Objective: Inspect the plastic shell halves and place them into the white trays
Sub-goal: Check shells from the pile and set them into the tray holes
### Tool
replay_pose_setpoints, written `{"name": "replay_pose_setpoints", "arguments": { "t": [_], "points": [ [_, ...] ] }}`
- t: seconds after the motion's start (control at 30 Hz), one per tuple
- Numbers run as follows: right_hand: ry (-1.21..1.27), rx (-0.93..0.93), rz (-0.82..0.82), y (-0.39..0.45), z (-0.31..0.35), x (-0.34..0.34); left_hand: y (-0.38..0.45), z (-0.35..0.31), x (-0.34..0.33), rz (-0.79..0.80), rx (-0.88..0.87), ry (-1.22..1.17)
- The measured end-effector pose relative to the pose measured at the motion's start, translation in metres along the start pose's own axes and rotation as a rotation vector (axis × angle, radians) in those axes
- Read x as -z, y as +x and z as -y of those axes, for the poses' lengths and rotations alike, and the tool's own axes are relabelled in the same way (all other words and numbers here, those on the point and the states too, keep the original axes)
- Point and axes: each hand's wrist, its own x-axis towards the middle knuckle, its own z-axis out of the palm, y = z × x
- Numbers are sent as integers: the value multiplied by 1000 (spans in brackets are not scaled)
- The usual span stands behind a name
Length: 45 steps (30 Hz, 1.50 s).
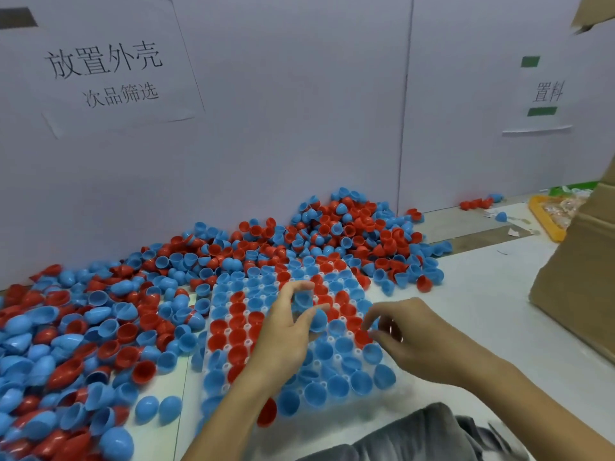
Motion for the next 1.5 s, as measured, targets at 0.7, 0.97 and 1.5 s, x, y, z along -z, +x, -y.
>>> {"name": "replay_pose_setpoints", "arguments": {
  "t": [0.7,0.97,1.5],
  "points": [
    [835,-274,29,19,27,-13,2,-1,-16,11,-631,620],
    [417,-226,-155,22,-3,13,-7,-4,16,59,-498,689],
    [-499,-124,265,0,-17,7,-41,23,98,-65,-199,824]
  ]
}}
